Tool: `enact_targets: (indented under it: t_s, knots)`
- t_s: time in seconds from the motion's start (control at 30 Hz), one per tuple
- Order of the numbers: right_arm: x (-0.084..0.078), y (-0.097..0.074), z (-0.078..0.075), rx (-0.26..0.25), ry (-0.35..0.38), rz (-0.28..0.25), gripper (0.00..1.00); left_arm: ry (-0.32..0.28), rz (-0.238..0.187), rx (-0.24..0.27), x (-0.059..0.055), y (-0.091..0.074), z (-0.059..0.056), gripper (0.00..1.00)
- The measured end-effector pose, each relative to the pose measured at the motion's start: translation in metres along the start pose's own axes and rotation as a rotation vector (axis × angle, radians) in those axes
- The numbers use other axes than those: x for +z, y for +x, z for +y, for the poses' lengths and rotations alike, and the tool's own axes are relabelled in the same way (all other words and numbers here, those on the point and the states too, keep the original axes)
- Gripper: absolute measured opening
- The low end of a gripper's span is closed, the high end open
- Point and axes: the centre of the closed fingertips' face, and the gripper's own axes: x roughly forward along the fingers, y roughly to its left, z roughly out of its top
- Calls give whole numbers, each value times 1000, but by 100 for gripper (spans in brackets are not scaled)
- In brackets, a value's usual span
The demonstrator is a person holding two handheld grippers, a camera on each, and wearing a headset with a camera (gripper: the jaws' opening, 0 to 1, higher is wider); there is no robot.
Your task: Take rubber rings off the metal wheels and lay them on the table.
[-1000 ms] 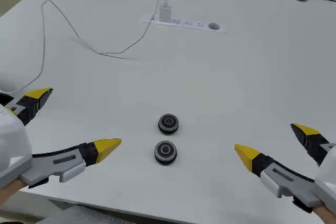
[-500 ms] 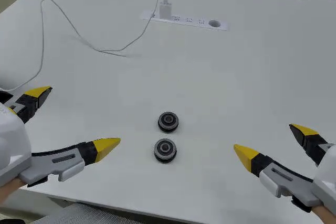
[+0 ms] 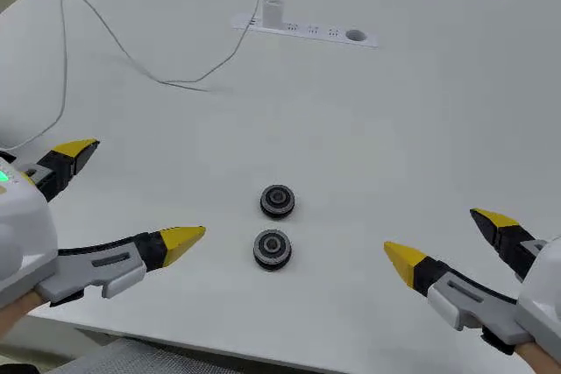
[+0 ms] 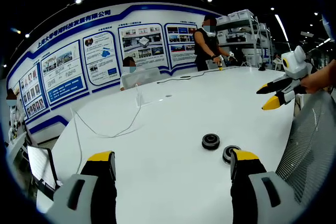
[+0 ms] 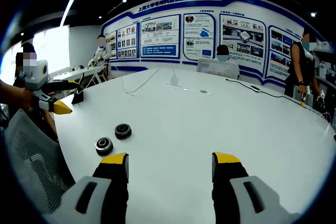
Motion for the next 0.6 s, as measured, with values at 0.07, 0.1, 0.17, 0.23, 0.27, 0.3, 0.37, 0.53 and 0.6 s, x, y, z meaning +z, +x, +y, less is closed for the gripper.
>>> enact_targets:
  t_s: [0.07,0.1,0.17,0.23,0.27,0.3,0.37,0.53,0.6]
  knots:
    - [-1,0,1,6,6,7,65,12,4,-20,1,3,-3,91]
    - [-2,1,1,8,7,8,65,13,4,-31,1,5,-5,89]
    - [-3,1,1,11,10,12,64,21,9,-61,2,9,-10,86]
    - [-4,2,1,14,17,17,64,40,17,-95,2,13,-16,84]
    - [-4,3,1,17,20,19,63,47,18,-114,2,15,-19,83]
    - [-4,3,1,19,22,20,63,52,19,-130,3,16,-22,81]
    - [-4,3,3,25,25,21,63,73,11,-169,5,20,-30,76]
    - [-3,6,4,33,27,22,62,108,24,-230,4,30,-44,70]
    - [-4,7,5,36,31,26,62,113,34,-277,3,34,-53,67]
